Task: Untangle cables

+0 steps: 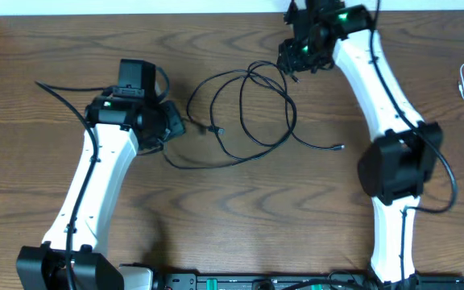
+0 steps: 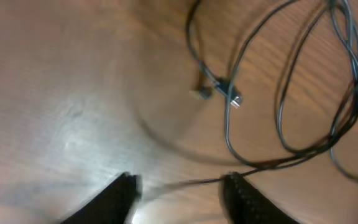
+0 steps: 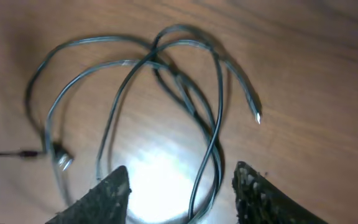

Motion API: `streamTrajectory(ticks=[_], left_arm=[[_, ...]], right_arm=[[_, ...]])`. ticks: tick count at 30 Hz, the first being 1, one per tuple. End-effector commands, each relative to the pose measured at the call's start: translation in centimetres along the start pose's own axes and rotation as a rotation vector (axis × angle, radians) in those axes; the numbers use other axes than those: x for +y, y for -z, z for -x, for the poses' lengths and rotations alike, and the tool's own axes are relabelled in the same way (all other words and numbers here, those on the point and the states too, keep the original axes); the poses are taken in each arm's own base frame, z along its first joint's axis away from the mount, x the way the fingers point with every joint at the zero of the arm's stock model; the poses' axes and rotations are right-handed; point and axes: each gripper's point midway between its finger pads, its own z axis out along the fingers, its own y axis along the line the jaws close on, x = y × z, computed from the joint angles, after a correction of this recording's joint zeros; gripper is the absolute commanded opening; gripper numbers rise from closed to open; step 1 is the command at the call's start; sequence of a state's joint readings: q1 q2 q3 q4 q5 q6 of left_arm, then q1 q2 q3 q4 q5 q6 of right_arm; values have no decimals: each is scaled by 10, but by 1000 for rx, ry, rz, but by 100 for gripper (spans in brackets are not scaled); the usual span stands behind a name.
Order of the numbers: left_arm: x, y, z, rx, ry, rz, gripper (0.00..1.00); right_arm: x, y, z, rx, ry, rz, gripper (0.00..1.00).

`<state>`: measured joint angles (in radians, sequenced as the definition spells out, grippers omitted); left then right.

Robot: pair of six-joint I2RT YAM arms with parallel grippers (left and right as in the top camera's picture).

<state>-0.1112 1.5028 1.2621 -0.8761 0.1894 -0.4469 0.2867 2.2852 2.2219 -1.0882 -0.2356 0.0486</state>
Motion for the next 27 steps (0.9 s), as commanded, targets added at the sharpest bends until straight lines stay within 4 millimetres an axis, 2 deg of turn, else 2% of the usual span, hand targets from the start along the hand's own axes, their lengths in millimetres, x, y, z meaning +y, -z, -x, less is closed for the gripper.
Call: streamTrajectory(ticks=[1, 6, 13, 21, 27], left_arm=[[-11, -2, 1, -18, -18, -26, 59], [-36, -1, 16, -98, 2, -92, 62], [-56, -1, 30, -175, -31, -131, 63], [-74, -18, 40, -200, -23, -171, 63], [-74, -34, 41, -175, 4, -165, 61]], right_arm=[[-5, -25, 0, 6, 55, -4, 49], [-16, -65, -5, 32, 64, -9, 48], [-33, -104, -24, 99, 49, -51, 45], [-44, -129, -30, 109, 45, -75, 40], [-48, -143, -42, 144, 38, -78, 26]])
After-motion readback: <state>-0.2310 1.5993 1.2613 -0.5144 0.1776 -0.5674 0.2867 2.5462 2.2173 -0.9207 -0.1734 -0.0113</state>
